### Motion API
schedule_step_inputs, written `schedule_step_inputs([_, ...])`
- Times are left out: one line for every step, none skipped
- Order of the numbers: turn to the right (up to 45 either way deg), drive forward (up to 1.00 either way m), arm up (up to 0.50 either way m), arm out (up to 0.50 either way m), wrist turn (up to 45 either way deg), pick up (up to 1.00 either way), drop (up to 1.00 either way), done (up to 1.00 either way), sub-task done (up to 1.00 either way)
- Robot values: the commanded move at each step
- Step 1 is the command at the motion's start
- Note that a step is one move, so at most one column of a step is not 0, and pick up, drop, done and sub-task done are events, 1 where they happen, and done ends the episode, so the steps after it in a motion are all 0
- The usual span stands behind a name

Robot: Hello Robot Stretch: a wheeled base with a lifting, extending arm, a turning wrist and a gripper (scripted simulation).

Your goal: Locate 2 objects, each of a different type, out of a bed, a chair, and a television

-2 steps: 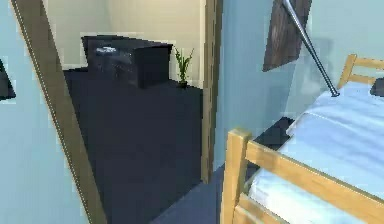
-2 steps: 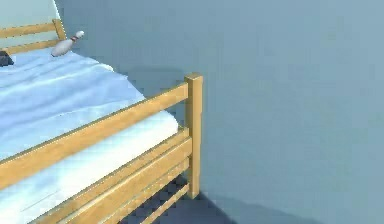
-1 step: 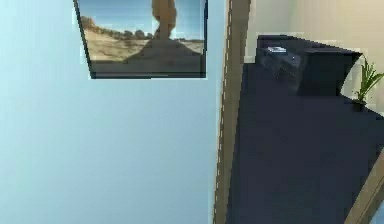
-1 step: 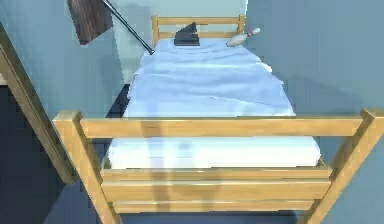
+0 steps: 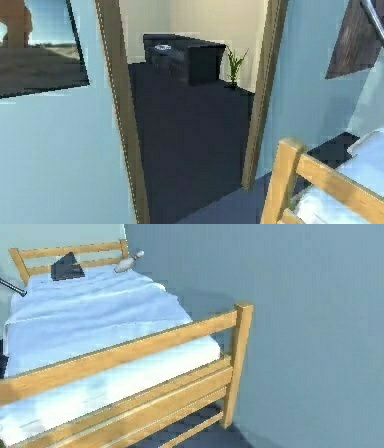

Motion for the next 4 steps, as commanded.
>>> schedule_step_inputs([45.0,0.00,0.00,0.00,0.0,0.00,0.00,0.00,0.00])
schedule_step_inputs([12.0,0.00,0.00,0.00,0.0,0.00,0.00,0.00,0.00])
schedule_step_inputs([0.0,0.05,0.00,0.00,0.0,0.00,0.00,0.00,0.00])
schedule_step_inputs([-45.0,0.00,0.00,0.00,0.0,0.00,0.00,0.00,0.00])
